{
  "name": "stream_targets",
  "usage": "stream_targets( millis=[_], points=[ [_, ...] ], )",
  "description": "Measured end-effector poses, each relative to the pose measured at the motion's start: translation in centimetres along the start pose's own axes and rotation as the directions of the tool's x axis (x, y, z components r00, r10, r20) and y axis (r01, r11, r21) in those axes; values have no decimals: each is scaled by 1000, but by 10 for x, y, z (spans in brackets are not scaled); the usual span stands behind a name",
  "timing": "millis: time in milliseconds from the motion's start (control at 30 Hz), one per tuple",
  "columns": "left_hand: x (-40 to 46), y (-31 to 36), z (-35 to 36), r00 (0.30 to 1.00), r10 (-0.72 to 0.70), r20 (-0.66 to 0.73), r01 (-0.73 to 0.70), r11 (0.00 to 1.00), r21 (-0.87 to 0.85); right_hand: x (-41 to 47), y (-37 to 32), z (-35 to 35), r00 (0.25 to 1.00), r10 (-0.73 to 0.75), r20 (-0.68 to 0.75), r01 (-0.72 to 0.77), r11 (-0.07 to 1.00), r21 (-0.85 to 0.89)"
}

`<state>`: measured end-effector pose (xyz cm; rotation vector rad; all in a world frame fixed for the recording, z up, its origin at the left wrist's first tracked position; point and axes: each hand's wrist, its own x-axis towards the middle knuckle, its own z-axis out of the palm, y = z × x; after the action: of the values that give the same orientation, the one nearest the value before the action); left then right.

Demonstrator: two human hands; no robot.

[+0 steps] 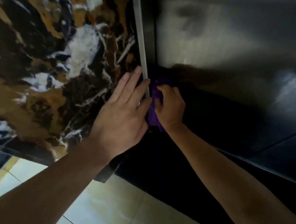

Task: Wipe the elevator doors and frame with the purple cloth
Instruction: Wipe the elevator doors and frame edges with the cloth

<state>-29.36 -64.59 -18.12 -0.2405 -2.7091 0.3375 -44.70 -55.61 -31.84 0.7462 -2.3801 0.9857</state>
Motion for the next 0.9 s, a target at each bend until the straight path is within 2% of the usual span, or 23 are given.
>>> stream_targets(
  millis=[133, 233, 300, 367, 533, 667, 733, 800, 900],
  points=[
    [0, -15, 15, 996, -5, 84, -1, 997, 79, -43, 27, 25, 977, 77, 196, -64, 995, -71],
    [1, -30, 23, 992, 19, 121, -41, 982, 184, -71, 47, 50, 929, 199, 312, -167, 978, -124],
    [0, -34, 29, 987, 45, 153, -83, 963, 256, -78, 56, 64, 901, 238, 363, -191, 968, -161],
    [1, -35, 31, 989, 61, 132, -93, 963, 254, -85, 64, 77, 842, 286, 458, -188, 951, -247],
    [0, -35, 38, 988, 76, 131, -107, 962, 251, -97, 77, 109, 796, 324, 511, -170, 931, -324],
    [-2, -38, 41, 991, 80, 107, -104, 962, 252, -90, 76, 119, 740, 324, 589, -93, 917, -387],
    [-4, -37, 40, 990, 81, 116, -108, 963, 247, -87, 81, 114, 712, 279, 644, 7, 915, -403],
    [-3, -36, 38, 986, 78, 150, -113, 962, 247, -84, 86, 107, 645, 211, 734, 136, 914, -382],
    [-2, -34, 30, 984, 106, 146, -131, 976, 174, -78, 86, 99, 534, 213, 818, 266, 876, -402]
  ],
)
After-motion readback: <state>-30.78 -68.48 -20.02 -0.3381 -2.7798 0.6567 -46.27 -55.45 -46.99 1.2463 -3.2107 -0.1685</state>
